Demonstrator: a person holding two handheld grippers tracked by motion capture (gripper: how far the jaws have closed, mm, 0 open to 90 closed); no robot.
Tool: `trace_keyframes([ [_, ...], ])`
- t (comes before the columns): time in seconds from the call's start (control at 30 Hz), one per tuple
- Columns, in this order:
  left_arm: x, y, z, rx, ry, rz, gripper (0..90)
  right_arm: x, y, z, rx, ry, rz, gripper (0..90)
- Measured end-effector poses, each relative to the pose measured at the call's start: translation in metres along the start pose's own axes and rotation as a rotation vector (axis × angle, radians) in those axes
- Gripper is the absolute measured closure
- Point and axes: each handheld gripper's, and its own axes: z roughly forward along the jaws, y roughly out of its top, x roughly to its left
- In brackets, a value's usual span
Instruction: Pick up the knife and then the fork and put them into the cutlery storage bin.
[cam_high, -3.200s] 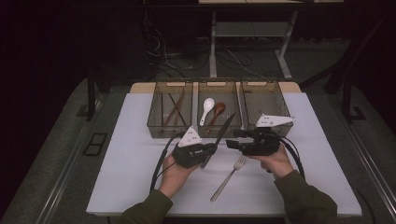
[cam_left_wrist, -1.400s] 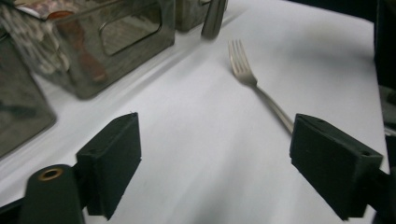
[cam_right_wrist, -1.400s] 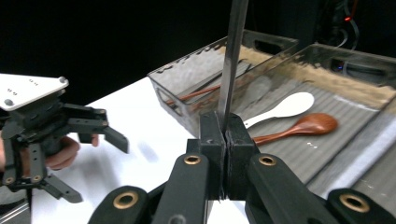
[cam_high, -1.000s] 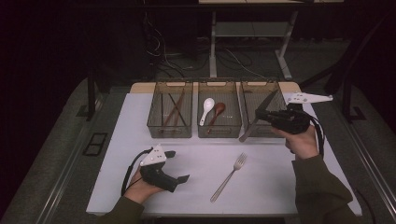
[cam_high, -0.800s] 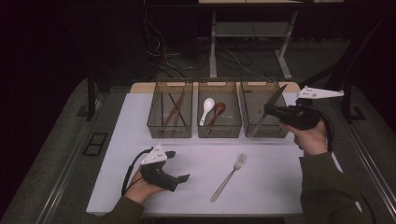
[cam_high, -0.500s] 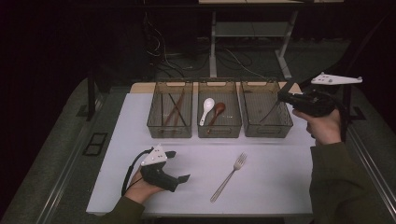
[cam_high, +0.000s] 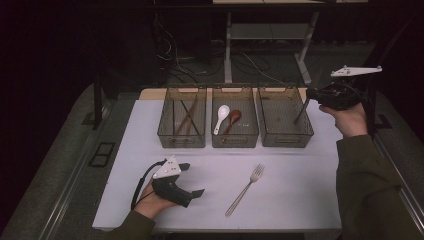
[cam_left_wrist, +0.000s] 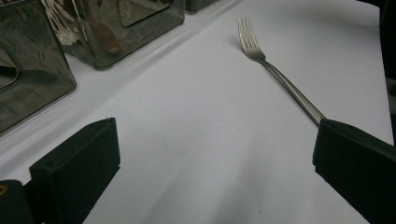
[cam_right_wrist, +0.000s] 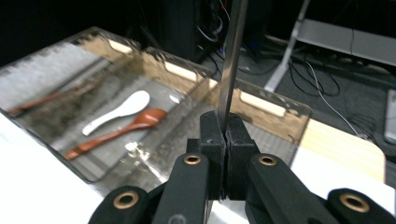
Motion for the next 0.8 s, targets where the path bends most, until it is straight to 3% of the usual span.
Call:
trace_keyframes([
  [0.23,0.0,-0.001,0.0,0.003,-0.009,-0.004,0.1,-0.012,-0.008,0.017,0.109,-0.041,-0.003,88.1],
  [0.5,-0.001,-0.001,0.002,0.007,-0.017,-0.001,0.1,-0.024,-0.019,0.035,0.217,-0.044,-0.003,88.1],
  [0.8,-0.001,-0.001,0.002,0.007,-0.019,-0.004,0.1,-0.028,-0.025,0.057,0.254,-0.043,-0.012,88.1],
])
